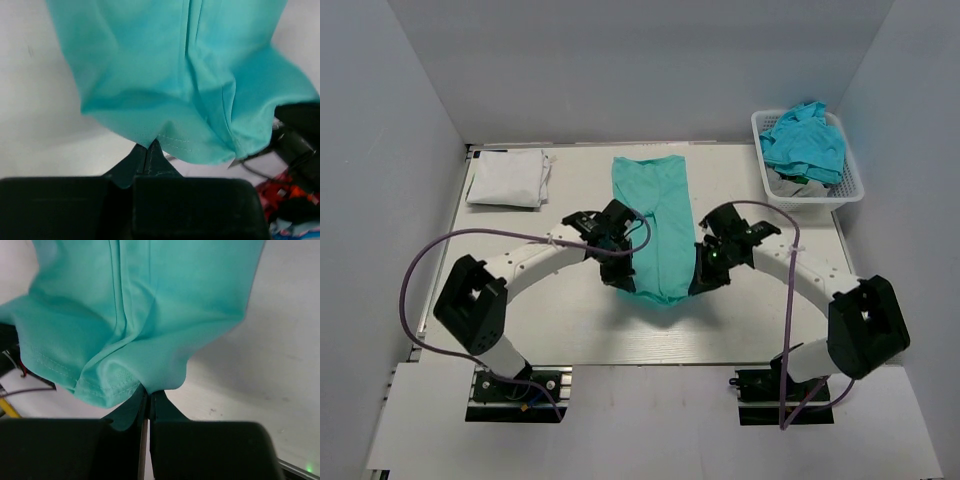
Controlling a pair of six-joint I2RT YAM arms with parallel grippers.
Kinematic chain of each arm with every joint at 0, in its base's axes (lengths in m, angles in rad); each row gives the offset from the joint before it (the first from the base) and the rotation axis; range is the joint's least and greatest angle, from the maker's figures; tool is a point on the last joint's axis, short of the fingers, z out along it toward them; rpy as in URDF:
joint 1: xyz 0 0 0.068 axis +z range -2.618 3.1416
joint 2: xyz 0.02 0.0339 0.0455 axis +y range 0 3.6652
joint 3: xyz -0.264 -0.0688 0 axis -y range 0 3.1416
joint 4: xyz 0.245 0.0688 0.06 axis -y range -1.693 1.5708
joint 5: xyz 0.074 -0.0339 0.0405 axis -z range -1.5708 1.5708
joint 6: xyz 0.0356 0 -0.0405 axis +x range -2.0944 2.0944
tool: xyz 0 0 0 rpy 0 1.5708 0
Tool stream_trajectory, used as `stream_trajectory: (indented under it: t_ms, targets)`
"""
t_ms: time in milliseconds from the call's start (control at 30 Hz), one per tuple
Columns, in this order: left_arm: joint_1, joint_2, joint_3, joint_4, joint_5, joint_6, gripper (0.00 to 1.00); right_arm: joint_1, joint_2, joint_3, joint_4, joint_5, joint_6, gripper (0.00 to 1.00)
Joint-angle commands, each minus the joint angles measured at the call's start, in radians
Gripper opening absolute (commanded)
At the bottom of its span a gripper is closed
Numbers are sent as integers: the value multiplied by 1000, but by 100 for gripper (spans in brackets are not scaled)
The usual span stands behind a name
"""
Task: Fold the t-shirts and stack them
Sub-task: Fold the folded rectangular tshirt in 1/3 of the way
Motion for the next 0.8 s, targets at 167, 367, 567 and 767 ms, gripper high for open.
stream_trajectory:
  t_ms: [167, 367, 567, 767]
  targets:
    - [109, 91, 223, 6, -158, -26, 0, -80, 135, 278, -19, 99, -26, 0]
    - [160, 143, 301, 4, -157, -8, 0, -120, 241, 444, -28, 75, -60, 0]
    - [195, 229, 401, 5, -143, 32, 0, -156, 339, 551, -19, 44, -83, 0]
    - [241, 316, 491, -5, -119, 66, 0, -184, 452, 643, -21, -7, -109, 0]
